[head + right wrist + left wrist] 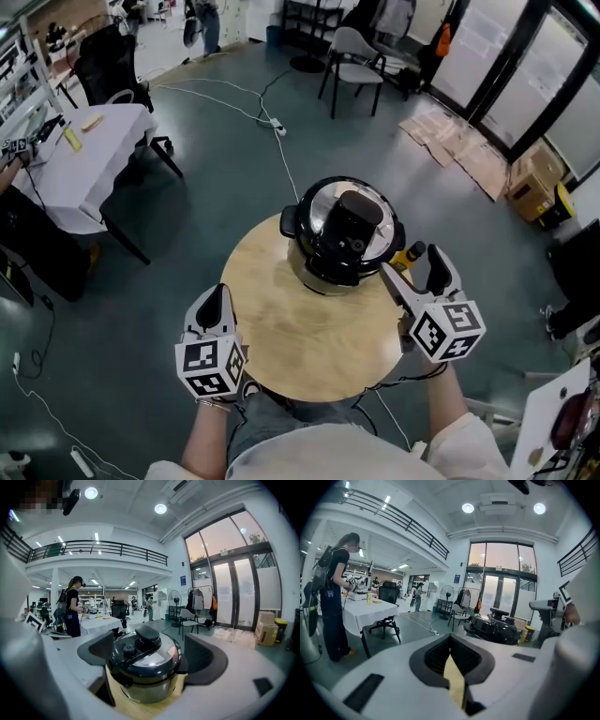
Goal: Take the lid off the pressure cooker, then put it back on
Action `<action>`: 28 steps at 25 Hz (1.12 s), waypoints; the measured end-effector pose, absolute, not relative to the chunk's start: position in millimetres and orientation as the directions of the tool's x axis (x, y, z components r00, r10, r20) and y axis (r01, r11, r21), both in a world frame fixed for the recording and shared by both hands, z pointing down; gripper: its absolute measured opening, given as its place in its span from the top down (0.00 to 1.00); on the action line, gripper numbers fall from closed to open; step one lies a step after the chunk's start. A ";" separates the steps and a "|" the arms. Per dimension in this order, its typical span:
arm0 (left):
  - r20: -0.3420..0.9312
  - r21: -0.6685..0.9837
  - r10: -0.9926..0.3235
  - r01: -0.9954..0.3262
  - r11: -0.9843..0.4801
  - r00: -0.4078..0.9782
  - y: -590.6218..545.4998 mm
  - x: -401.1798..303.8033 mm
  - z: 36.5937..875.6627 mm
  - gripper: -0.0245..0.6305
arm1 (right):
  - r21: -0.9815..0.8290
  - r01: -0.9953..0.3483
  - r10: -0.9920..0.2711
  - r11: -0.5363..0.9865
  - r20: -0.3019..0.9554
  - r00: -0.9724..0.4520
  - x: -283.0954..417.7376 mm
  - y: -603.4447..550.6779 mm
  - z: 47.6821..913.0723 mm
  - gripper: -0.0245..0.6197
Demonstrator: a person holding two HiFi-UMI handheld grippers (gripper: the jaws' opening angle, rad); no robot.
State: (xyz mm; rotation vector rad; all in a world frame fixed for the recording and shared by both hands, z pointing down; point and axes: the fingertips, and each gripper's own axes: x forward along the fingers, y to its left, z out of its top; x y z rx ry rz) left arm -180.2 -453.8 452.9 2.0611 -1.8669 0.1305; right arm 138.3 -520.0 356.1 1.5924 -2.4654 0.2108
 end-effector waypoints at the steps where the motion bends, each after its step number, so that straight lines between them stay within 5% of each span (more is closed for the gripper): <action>1: 0.308 0.194 -0.945 -0.980 -0.054 0.113 -455.3 -181.8 455.3 0.97 | -0.004 -0.905 -0.876 0.426 0.249 -0.414 135.9 -527.6 357.3 0.22; 28: 0.398 0.243 -0.918 -0.964 0.105 0.000 -477.8 -195.4 509.6 0.97 | 0.023 -0.648 -0.589 0.761 0.443 -0.676 62.4 -642.4 411.8 0.28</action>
